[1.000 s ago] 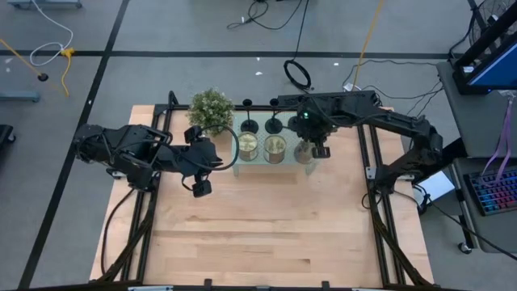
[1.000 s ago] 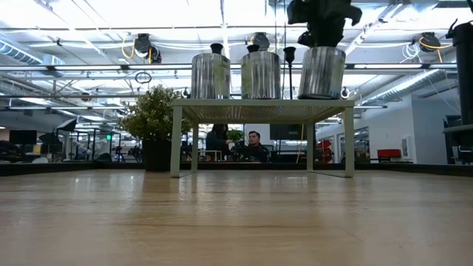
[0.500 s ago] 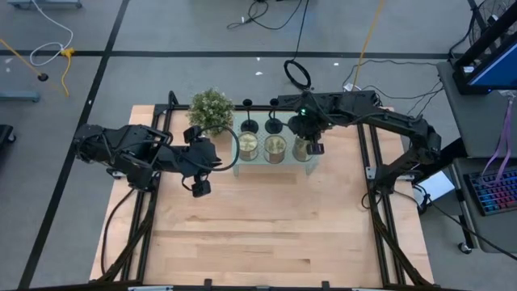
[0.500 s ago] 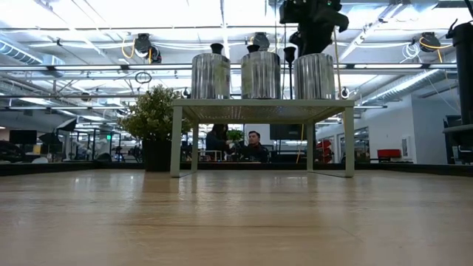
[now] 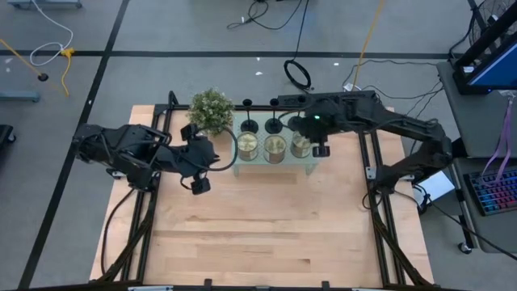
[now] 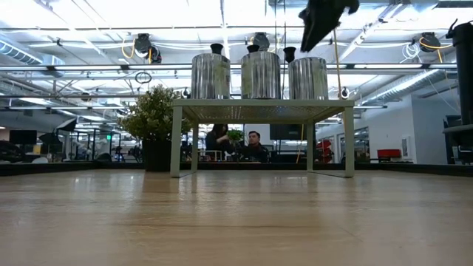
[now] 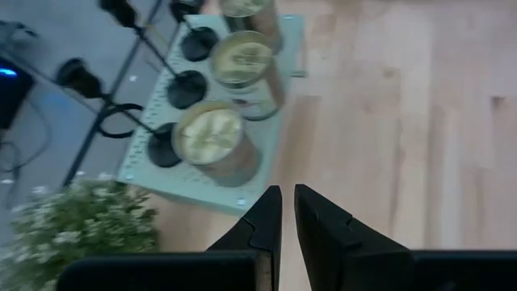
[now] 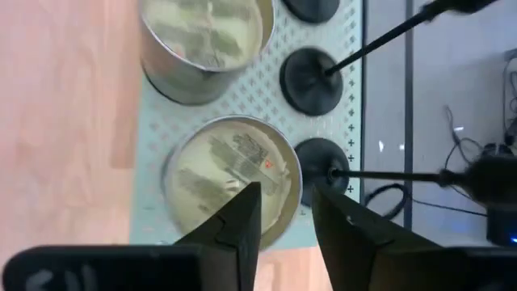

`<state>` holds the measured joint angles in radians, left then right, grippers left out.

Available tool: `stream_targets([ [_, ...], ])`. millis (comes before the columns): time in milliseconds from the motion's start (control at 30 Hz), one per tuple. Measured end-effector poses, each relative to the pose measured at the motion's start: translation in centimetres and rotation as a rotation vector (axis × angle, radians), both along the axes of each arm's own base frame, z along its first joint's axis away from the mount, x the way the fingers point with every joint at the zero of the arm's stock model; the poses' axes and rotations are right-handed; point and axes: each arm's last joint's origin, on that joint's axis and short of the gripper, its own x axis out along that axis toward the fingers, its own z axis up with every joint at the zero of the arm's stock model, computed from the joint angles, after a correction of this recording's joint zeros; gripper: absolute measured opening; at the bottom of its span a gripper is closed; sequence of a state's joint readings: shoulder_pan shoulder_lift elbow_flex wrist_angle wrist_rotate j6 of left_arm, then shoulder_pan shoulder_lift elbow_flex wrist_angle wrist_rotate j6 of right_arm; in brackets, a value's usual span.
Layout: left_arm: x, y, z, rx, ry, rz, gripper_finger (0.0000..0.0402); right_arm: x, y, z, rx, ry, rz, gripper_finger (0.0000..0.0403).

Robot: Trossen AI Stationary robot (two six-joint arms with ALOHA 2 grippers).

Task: Pick & Place candle stick holders
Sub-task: Return to Home Position

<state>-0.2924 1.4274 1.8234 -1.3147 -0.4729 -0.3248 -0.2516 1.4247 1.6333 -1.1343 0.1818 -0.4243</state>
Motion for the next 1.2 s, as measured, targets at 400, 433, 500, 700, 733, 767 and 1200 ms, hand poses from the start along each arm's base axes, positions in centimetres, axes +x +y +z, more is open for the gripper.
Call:
stream_targets([
  [400,-4.4,0.0,2.1,0.061,-0.119,0.054,0.0044,-5.7,4.8,4.1,0.164,-0.287,0.026,0.0077],
  [433,-4.9,0.0,2.4,0.068,-0.136,0.054,0.0044,-6.1,5.1,4.2,0.185,-0.311,0.035,0.0074],
  [500,-6.0,-0.3,2.9,0.090,-0.172,0.043,0.0044,-7.0,5.6,4.0,0.210,-0.356,0.034,0.0066],
  [700,-8.8,-1.0,2.6,0.176,-0.192,-0.070,0.0044,-9.3,6.6,1.4,0.307,-0.444,-0.019,0.0046],
  [733,-9.2,-1.1,2.1,0.183,-0.193,-0.071,0.0044,-9.6,6.7,0.7,0.311,-0.446,-0.012,0.0044],
  [767,-9.5,-1.2,1.7,0.193,-0.195,-0.065,0.0044,-10.0,6.8,0.0,0.313,-0.451,-0.005,0.0042],
  [1200,-12.8,-1.0,-9.3,0.155,-0.220,0.062,0.0044,-13.9,7.6,-8.1,0.398,-0.661,0.227,0.0035],
])
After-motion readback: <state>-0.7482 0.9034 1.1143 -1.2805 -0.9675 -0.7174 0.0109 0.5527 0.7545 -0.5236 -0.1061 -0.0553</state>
